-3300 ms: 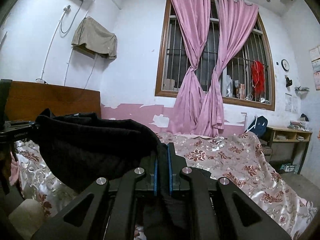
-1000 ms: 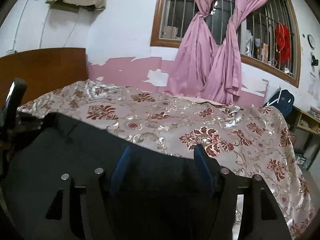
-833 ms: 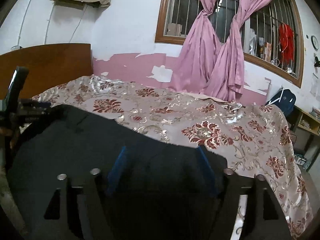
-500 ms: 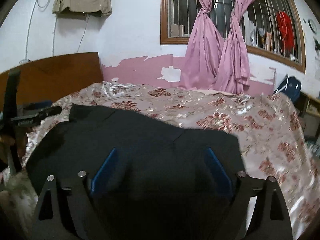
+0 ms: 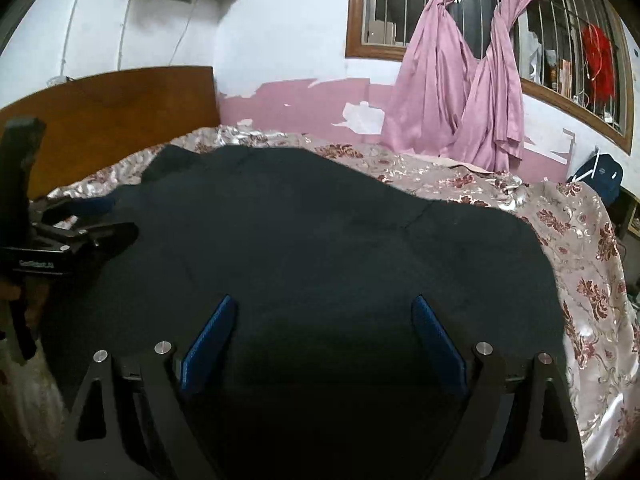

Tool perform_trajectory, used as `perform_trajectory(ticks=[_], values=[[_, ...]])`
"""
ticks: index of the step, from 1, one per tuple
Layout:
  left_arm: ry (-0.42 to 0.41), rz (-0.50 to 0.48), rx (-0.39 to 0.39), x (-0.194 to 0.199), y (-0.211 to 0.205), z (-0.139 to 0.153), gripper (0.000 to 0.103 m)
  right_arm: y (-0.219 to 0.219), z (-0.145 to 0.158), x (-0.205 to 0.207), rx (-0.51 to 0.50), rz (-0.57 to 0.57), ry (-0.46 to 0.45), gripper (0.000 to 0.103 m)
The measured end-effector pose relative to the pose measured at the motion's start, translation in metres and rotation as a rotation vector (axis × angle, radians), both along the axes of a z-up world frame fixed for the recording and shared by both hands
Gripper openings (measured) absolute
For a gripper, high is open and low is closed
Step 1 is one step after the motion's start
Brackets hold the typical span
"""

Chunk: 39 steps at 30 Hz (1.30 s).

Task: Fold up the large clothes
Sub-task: 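Grasp the folded edge of the black jacket with both grippers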

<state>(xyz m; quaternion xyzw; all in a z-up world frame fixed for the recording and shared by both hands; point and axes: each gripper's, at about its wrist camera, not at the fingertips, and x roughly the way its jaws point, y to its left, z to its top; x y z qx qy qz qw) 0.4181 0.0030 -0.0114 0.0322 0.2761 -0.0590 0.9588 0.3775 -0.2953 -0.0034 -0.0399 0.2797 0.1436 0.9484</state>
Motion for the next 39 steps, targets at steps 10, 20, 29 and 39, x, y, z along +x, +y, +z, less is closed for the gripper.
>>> perform_trajectory(ticks=[10,20,29,39], values=[[0.061,0.090,0.020,0.047,0.004,0.005,0.102,0.025,0.008,0.045,-0.089,-0.042,-0.023,0.087],[0.168,0.170,0.034,0.121,0.017,0.000,0.103,0.026,0.002,0.118,-0.090,-0.061,0.113,0.087],[0.186,0.192,0.014,0.145,0.027,-0.009,0.103,0.025,-0.008,0.151,-0.091,-0.065,0.164,0.087],[0.200,0.207,-0.030,0.169,0.034,-0.015,0.103,0.018,-0.017,0.174,-0.051,-0.062,0.173,0.088]])
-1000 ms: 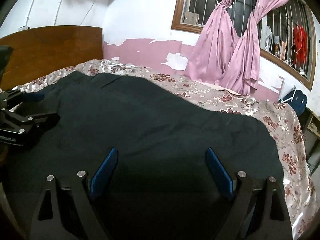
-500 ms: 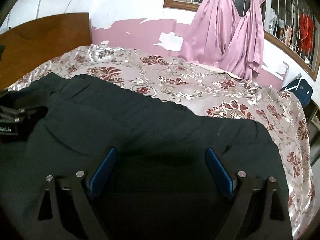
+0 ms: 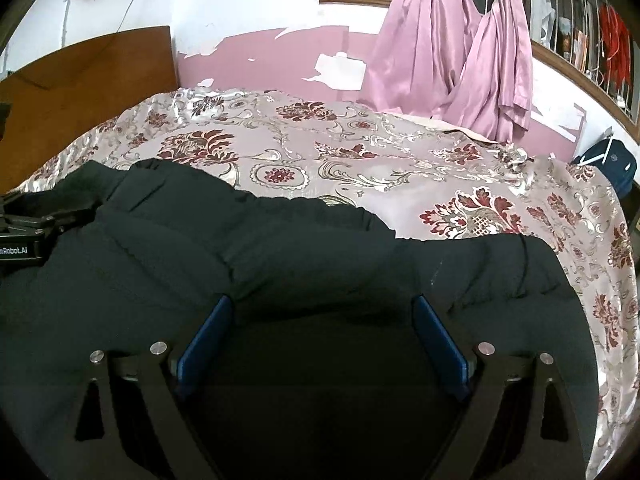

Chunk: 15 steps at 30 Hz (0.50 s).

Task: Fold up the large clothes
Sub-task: 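Grasp the folded edge of the black jacket with both grippers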

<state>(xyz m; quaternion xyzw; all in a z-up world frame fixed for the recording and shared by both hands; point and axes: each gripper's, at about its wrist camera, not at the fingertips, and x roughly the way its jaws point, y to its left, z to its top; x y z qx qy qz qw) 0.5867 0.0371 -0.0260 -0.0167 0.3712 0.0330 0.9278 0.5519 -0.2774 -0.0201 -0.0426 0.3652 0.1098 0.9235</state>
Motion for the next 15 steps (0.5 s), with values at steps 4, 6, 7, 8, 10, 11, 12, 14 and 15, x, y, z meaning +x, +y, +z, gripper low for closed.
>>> perform_trajectory(ticks=[4,6,7,8,10,11,12,14,15], values=[[0.006,0.007,-0.027,0.009,0.003,-0.004,0.103,-0.003,-0.006,0.009,0.036,0.001,0.005,0.089],[0.018,0.009,-0.038,0.016,0.004,-0.005,0.103,-0.004,-0.009,0.013,0.051,0.001,0.009,0.090],[0.021,0.010,-0.041,0.018,0.005,-0.006,0.103,-0.004,-0.011,0.016,0.059,0.002,0.013,0.090],[0.027,0.013,-0.046,0.022,0.006,-0.006,0.103,-0.004,-0.013,0.018,0.064,0.002,0.018,0.090],[0.036,0.018,-0.052,0.028,0.008,-0.008,0.103,-0.004,-0.015,0.024,0.073,0.001,0.026,0.091],[0.040,0.021,-0.055,0.030,0.008,-0.009,0.103,-0.005,-0.017,0.026,0.077,0.000,0.029,0.091],[0.042,0.023,-0.057,0.032,0.008,-0.009,0.103,-0.005,-0.018,0.028,0.080,-0.001,0.031,0.091],[0.048,0.026,-0.067,0.035,0.009,-0.012,0.103,-0.005,-0.020,0.032,0.089,-0.001,0.037,0.091],[0.050,0.028,-0.074,0.036,0.010,-0.013,0.103,-0.005,-0.021,0.034,0.095,-0.001,0.040,0.091]])
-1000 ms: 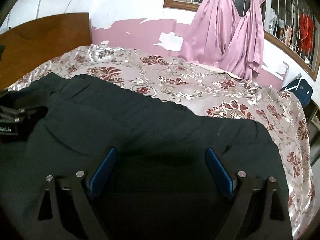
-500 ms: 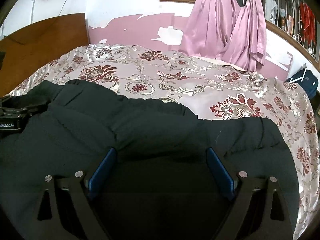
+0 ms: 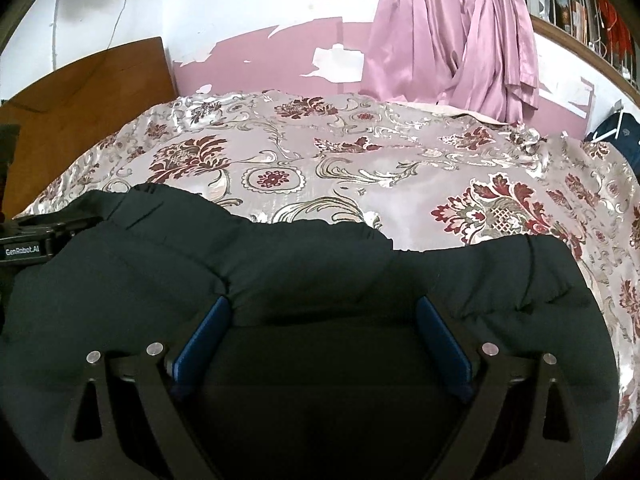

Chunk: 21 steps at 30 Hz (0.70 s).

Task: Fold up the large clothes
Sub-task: 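Grasp the folded edge of the black jacket with both grippers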

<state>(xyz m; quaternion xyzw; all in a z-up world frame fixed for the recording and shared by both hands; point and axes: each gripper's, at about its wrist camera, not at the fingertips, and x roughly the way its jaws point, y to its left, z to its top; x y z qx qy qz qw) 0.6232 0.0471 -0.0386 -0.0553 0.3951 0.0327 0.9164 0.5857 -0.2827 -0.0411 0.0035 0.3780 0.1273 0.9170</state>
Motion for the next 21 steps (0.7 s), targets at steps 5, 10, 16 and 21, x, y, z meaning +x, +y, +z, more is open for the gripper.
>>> perform_trajectory(ticks=[5,10,16,21], values=[[-0.003,-0.001,-0.021,0.000,0.001,-0.003,0.103,-0.006,-0.008,0.004,0.059,0.002,0.015,0.092],[-0.005,-0.003,-0.040,0.000,0.003,-0.005,0.103,-0.009,-0.014,0.004,0.104,0.003,0.017,0.092],[-0.011,-0.004,-0.046,-0.001,0.003,-0.006,0.103,-0.008,-0.015,0.003,0.119,0.005,0.014,0.093],[-0.012,-0.005,-0.047,-0.002,0.003,-0.007,0.103,-0.011,-0.016,0.001,0.140,0.006,0.011,0.093]])
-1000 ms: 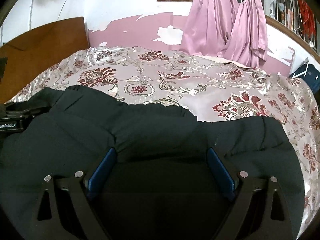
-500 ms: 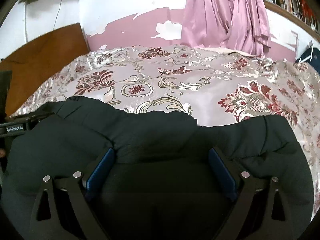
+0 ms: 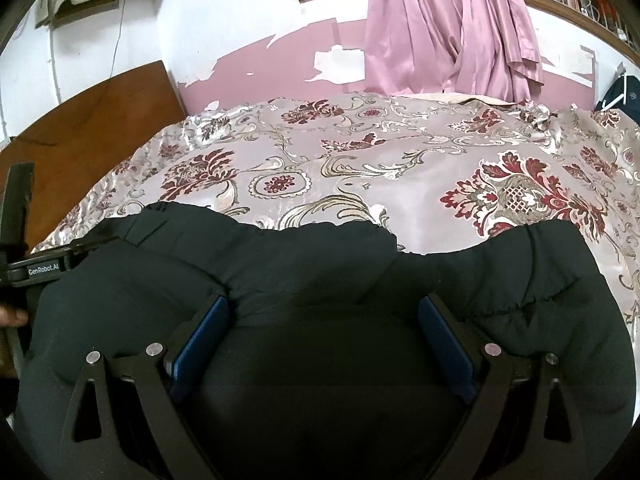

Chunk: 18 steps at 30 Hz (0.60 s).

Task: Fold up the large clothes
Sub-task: 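Grasp the folded edge of the black jacket with both grippers, then lift the folded edge with both grippers and flip it over the jacket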

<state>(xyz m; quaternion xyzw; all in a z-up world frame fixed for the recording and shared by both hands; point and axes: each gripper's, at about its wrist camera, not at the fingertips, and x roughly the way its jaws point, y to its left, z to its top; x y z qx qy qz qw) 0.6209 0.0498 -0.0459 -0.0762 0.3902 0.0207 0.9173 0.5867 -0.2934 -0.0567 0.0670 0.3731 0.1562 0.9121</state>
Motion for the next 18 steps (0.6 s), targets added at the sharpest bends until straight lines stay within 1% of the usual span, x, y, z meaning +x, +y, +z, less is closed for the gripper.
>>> perform_trajectory(ticks=[4,10,12,15,18], values=[[-0.007,-0.002,-0.001,-0.002,0.000,0.000,0.103,-0.001,0.000,-0.002,0.006,0.000,-0.006,0.093],[-0.036,-0.012,-0.015,-0.010,0.001,-0.001,0.103,-0.010,0.004,-0.015,0.058,-0.006,-0.056,0.093],[-0.072,-0.019,-0.044,-0.017,0.005,0.000,0.103,-0.013,0.006,-0.021,0.068,-0.020,-0.075,0.093],[-0.138,-0.034,-0.126,-0.030,0.016,0.004,0.103,-0.017,0.012,-0.032,0.063,-0.062,-0.116,0.094],[-0.193,-0.040,-0.199,-0.045,0.027,0.013,0.103,-0.026,0.018,-0.044,0.055,-0.134,-0.145,0.095]])
